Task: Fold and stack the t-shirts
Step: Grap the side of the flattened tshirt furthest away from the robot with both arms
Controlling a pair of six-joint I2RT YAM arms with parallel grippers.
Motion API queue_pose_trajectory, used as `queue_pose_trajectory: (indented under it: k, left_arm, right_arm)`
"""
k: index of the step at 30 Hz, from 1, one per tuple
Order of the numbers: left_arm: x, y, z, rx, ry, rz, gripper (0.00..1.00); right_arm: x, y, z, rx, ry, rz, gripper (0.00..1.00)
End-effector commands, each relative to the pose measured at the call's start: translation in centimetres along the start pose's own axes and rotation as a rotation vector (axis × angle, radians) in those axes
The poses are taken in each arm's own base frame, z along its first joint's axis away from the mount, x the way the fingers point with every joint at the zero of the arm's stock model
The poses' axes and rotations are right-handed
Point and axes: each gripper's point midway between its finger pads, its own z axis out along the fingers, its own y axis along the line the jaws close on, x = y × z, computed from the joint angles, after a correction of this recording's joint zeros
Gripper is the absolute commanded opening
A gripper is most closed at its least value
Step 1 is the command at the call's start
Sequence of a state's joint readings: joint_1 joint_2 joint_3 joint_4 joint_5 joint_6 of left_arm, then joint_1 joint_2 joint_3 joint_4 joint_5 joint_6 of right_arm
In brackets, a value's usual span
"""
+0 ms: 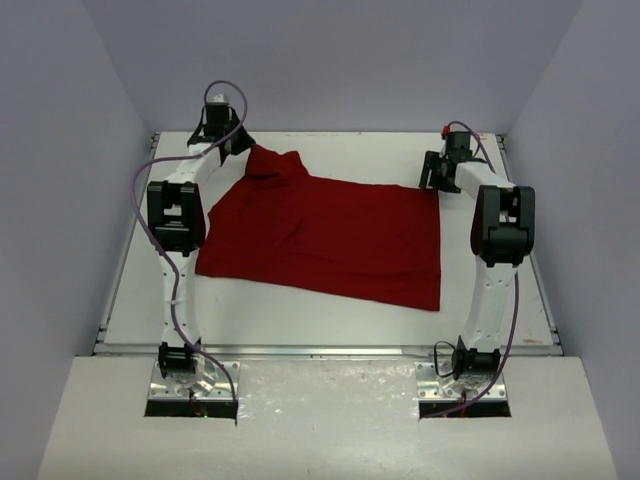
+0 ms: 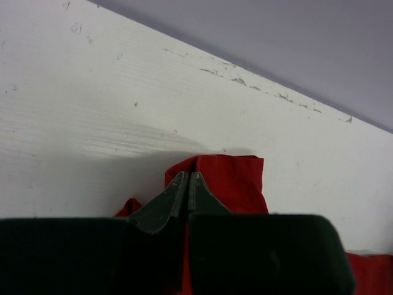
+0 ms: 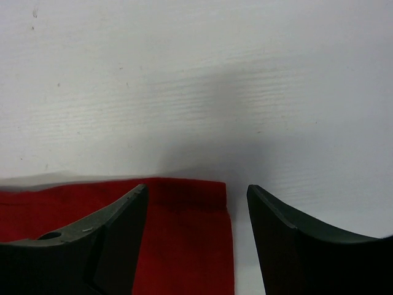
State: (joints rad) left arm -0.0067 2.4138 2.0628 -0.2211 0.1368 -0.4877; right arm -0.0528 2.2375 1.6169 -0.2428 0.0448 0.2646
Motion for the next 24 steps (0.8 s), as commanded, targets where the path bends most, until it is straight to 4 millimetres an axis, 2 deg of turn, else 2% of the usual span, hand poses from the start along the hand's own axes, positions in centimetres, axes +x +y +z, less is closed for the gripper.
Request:
queue_pose_trajectory:
  k: [1, 2, 6, 8, 9, 13, 14, 15, 18, 24]
  left_arm:
    - [-6.2, -4.8, -4.1, 0.107, -0.135, 0.020, 0.00]
    - [-6.2, -4.8, -4.1, 0.107, -0.135, 0.020, 0.00]
    - [-6.4, -5.1, -4.6, 0.113, -0.135, 0.022, 0.00]
    - [-6.6, -5.3, -4.9, 0.118, -0.141, 0.023, 0.00]
    - [-6.7, -5.5, -5.1, 0.124, -0.142, 0.023, 0.00]
    - [-6.6, -5.6, -5.2, 0.136, -0.140, 0.026, 0.00]
    - [-6.5, -5.6, -5.1, 0.133, -0.137, 0.027, 0.00]
    - [-6.5, -5.5, -5.2, 0.132, -0.138, 0.030, 0.00]
    - [-7.3, -6.3, -5.9, 0.151, -0.158, 0.038, 0.00]
    - [-9.0, -8.2, -7.5, 0.215, -0.201, 0.067, 0.00]
  right_arm:
    - [-0.5, 0.6, -0.6, -0.038, -0.008, -0.007, 0.66]
    - [-0.2, 0.7, -0.4, -0.040, 0.003, -0.003, 0.64]
    - [0.3, 0.5, -0.7, -0.032, 0.000, 0.014, 0.43]
    - [0.5, 0.1, -0.6, -0.009, 0.001, 0.015, 0.38]
    - [0.4, 0.0, -0.6, -0.007, -0.002, 0.013, 0.31]
    - [-0.5, -0.4, -0.7, 0.019, -0.033, 0.013, 0.20]
    - [-1.0, -0.4, -1.0, 0.021, -0.052, 0.012, 0.08]
    - [-1.4, -0.5, -1.1, 0.031, -0.064, 0.010, 0.03]
    - [-3.3, -0.4, -2.6, 0.043, -0.129, 0.005, 0.01]
    - [-4.7, 0.1, -5.5, 0.062, -0.218, 0.017, 0.01]
